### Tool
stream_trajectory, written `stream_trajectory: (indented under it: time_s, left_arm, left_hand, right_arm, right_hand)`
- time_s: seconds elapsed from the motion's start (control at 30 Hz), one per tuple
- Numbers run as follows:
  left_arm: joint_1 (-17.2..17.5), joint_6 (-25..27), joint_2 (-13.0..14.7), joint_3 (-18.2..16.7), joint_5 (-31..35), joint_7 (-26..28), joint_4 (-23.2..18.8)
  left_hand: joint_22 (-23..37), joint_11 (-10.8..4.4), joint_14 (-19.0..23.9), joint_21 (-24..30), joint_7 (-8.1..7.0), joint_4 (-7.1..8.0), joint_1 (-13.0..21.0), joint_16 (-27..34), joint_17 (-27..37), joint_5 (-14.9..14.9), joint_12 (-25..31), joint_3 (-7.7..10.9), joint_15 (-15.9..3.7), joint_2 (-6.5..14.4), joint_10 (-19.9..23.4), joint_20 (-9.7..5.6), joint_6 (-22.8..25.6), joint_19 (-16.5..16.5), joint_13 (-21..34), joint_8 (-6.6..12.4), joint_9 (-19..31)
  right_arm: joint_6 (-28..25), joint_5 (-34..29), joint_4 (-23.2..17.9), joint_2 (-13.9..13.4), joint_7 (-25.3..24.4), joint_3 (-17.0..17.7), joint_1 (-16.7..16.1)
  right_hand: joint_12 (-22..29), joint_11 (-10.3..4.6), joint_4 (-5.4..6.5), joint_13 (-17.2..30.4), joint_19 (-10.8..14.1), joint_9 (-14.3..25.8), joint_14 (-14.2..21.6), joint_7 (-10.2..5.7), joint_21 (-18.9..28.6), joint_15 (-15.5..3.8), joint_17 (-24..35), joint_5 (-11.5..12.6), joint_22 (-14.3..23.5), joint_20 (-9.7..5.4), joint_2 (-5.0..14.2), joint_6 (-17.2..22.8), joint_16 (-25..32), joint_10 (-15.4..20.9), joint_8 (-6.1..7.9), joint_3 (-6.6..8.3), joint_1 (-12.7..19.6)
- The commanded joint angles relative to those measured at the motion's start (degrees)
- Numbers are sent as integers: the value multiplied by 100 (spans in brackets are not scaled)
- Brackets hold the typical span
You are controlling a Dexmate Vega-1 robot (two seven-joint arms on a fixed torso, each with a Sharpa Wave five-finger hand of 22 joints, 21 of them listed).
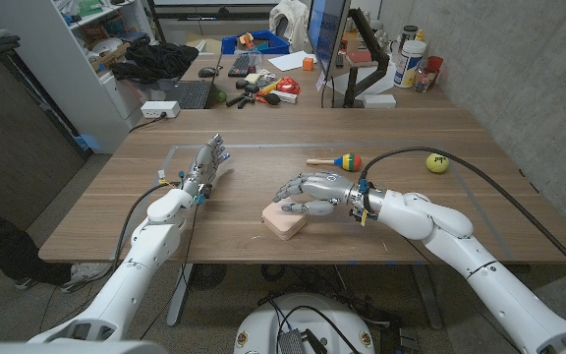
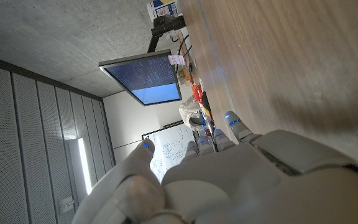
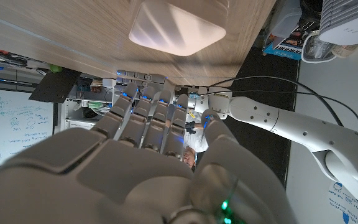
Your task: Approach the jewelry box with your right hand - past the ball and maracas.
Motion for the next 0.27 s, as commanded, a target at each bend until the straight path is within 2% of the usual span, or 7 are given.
stream_trajectory:
  time_s: [0.03, 0.27]
  left_arm:
    - [29, 87, 19, 56, 44, -38, -87]
    - [61, 104, 13, 40, 77, 40, -150]
  left_hand:
    - [33, 16, -65, -18, -28, 14, 65, 10, 18, 27, 27, -26, -122, 8, -40, -90, -39, -170, 15, 26, 34]
    - [33, 19, -69, -22, -33, 15, 65, 9, 19, 27, 27, -29, -122, 9, -43, -103, -45, -166, 15, 24, 34]
  right_arm:
    - [-27, 5, -31, -15, -46, -23, -125]
    - [107, 44, 105, -21, -30, -116, -30]
  right_hand:
    - [-4, -19, -48, 31, 19, 27, -22, 0, 24, -471, 16, -20, 26, -19, -14, 2, 5, 2, -12, 21, 56]
    - [-4, -27, -55, 31, 20, 27, -24, 0, 28, -470, 17, -21, 27, -16, -15, 5, 7, 2, -10, 32, 63]
